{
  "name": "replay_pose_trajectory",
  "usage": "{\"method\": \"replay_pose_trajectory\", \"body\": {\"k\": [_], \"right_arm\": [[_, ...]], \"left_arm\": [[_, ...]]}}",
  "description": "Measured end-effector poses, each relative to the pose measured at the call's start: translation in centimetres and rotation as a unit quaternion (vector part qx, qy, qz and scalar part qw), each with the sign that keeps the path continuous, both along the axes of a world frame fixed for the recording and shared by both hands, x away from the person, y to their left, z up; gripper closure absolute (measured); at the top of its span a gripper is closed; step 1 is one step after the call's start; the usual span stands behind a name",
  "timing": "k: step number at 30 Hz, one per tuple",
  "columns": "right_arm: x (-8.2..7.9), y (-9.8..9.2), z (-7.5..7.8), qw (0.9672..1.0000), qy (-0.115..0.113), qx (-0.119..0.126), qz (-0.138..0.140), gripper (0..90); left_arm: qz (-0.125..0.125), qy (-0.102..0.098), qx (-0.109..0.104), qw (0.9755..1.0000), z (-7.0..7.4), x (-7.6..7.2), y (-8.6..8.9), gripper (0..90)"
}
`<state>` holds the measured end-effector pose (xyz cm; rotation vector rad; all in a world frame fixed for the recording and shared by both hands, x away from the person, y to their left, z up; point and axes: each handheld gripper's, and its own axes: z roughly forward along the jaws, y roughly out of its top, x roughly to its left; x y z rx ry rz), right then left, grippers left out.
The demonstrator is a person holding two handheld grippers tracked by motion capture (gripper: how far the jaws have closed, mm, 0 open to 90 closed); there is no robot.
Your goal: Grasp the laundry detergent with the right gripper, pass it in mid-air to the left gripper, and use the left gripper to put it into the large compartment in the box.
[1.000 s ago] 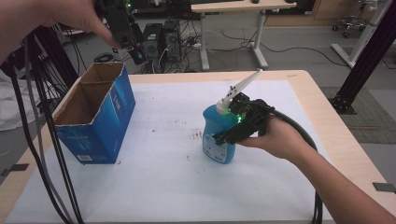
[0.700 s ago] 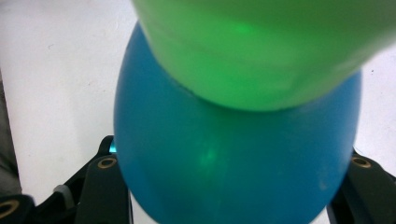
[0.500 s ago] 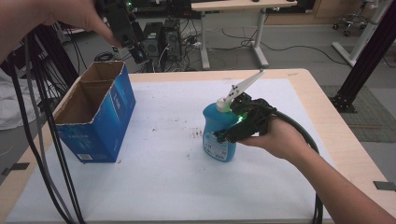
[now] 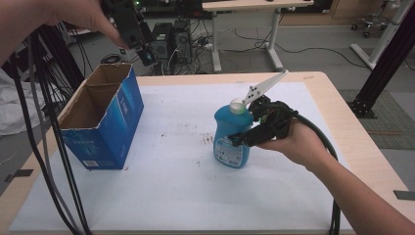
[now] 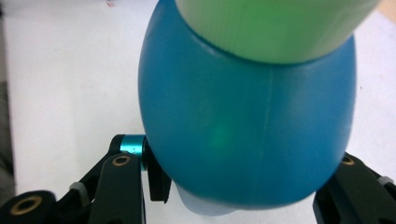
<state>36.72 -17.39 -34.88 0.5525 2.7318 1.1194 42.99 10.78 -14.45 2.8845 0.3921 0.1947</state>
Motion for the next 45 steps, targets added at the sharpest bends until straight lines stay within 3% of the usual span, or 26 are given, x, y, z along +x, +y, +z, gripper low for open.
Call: {"method": "replay_pose_trajectory", "body": {"k": [5,10,19,28,37,45], "right_arm": [[0.4,-0.2,1.3,0.9995,0.000,0.015,0.027,48.0],[1.0,0.0,3.4,0.9979,-0.010,0.007,0.064,48.0],[1.9,1.5,7.2,0.9919,-0.018,-0.005,0.126,48.1],[2.4,4.2,10.7,0.9842,-0.026,-0.010,0.175,48.1],[2.8,6.4,12.1,0.9789,-0.031,-0.022,0.201,48.1],[2.9,7.1,12.8,0.9787,-0.030,-0.021,0.202,48.0]], "left_arm": [[-0.001,0.001,-0.004,1.0000,0.1,-0.2,-0.1,17.0],[-0.015,0.007,-0.012,0.9998,0.4,-0.5,-0.3,17.0],[-0.045,0.018,-0.020,0.9986,0.7,-1.3,-1.4,17.0],[-0.087,0.027,-0.031,0.9954,1.3,-2.5,-3.1,17.3],[-0.099,0.032,-0.030,0.9942,1.2,-2.9,-4.3,17.3],[-0.098,0.024,-0.030,0.9944,1.2,-2.9,-5.0,17.3]]}}
